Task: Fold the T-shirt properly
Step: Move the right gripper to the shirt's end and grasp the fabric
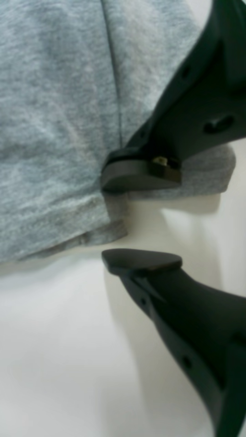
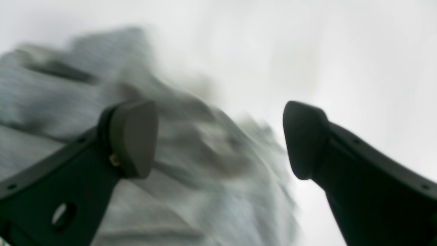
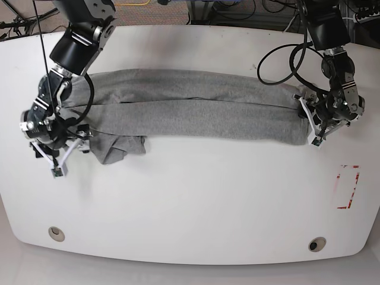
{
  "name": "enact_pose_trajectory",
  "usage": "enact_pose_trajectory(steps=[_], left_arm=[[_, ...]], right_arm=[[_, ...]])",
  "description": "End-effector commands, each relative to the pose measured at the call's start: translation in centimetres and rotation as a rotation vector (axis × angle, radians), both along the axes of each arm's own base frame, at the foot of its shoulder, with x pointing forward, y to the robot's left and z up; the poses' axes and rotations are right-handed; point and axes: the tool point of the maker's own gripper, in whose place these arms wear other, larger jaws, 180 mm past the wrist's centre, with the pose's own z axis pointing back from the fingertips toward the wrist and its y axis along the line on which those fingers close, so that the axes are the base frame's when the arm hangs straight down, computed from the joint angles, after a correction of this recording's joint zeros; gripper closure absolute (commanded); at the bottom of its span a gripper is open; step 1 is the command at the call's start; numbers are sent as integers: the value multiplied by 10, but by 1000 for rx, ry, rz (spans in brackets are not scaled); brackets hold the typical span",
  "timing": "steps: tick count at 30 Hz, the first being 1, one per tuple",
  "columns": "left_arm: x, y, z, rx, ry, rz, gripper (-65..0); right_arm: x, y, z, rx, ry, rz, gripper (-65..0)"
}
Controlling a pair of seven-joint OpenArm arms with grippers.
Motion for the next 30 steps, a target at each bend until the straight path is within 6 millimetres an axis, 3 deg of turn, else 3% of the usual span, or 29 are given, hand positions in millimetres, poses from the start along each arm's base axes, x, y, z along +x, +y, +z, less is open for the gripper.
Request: enact_pose_trajectory(steps=[1, 10, 16, 23, 25, 30], left_arm=[[-6, 15, 0, 62, 38, 8, -261], [-6, 15, 0, 63, 38, 8, -261], [-6, 15, 0, 63, 38, 8, -261], [-6, 15, 0, 62, 36, 8, -261], [-7, 15, 0, 62, 38, 8, -261], [-6, 15, 0, 61, 38, 8, -261]], right_arm=[[34, 22, 14, 35, -58, 72, -545], [68, 65, -15, 150, -23, 179, -545], [71, 63, -35, 191, -1, 185, -545], [70, 63, -40, 176, 11, 209, -537], [68, 63, -42, 174, 24, 210, -498], [59, 63, -51, 173, 46, 210, -227]])
